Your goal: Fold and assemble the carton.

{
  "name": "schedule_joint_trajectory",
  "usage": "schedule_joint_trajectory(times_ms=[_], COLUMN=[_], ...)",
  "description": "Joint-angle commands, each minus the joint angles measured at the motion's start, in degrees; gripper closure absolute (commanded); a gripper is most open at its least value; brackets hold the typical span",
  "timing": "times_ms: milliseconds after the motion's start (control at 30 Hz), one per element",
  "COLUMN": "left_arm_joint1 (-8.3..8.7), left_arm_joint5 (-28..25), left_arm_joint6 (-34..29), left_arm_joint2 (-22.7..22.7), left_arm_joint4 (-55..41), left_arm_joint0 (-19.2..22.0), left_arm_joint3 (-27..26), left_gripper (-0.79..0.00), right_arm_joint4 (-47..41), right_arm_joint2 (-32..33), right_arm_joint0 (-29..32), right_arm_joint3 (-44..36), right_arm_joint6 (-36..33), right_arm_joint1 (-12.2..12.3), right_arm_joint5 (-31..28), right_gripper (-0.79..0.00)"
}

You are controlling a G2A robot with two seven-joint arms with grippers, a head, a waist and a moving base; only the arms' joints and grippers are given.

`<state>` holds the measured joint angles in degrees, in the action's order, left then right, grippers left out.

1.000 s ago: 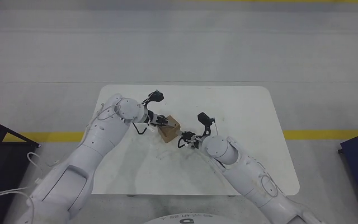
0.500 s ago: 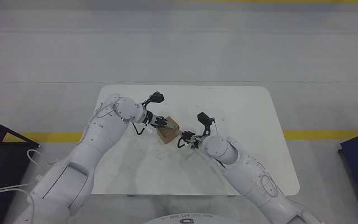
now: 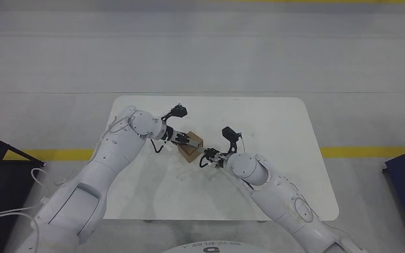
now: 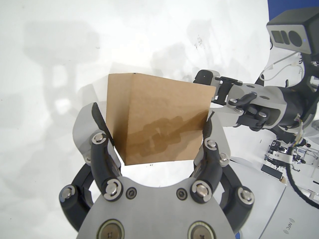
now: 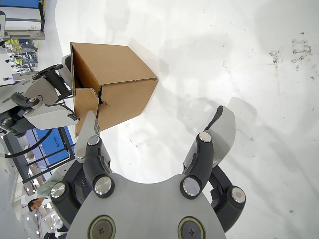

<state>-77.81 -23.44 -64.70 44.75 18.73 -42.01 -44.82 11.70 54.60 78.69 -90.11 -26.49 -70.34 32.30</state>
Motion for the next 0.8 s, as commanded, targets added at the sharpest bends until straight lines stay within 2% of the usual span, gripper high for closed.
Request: schedule_joint_trajectory(times_ms=[0, 200, 367, 433, 767], left_arm_joint1=[0.05, 0.09, 0.02, 0.01, 0.01], left_arm_joint5=[-0.03, 0.28, 0.27, 0.19, 0.30], left_arm_joint6=[0.03, 0.12, -0.03, 0.14, 0.33], left_arm_joint2=[0.01, -0.29, -0.56, -0.65, -1.05], left_arm_joint4=[0.00, 0.17, -0.07, -0.04, -0.02], left_arm_joint0=[-0.02, -0.12, 0.05, 0.08, 0.15], left_arm_joint3=[-0.08, -0.11, 0.11, 0.12, 0.03], left_gripper=[-0.702, -0.708, -0.711, -0.714, -0.723], right_arm_joint4=[0.02, -0.01, 0.01, 0.02, 0.09], right_arm_joint2=[-0.08, -0.32, -0.42, -0.50, -1.11], right_arm_joint0=[-0.16, -0.60, -0.86, -0.94, -1.62], right_arm_joint3=[0.10, 0.47, 0.77, 0.83, 1.49], right_arm_joint6=[-0.11, -0.21, -0.28, -0.25, -0.21], right_arm_joint1=[-0.06, -0.25, -0.37, -0.43, -0.80], right_arm_joint5=[0.33, 0.90, 1.09, 1.07, 1.89], right_gripper=[-0.742, -0.727, -0.745, -0.782, -0.785])
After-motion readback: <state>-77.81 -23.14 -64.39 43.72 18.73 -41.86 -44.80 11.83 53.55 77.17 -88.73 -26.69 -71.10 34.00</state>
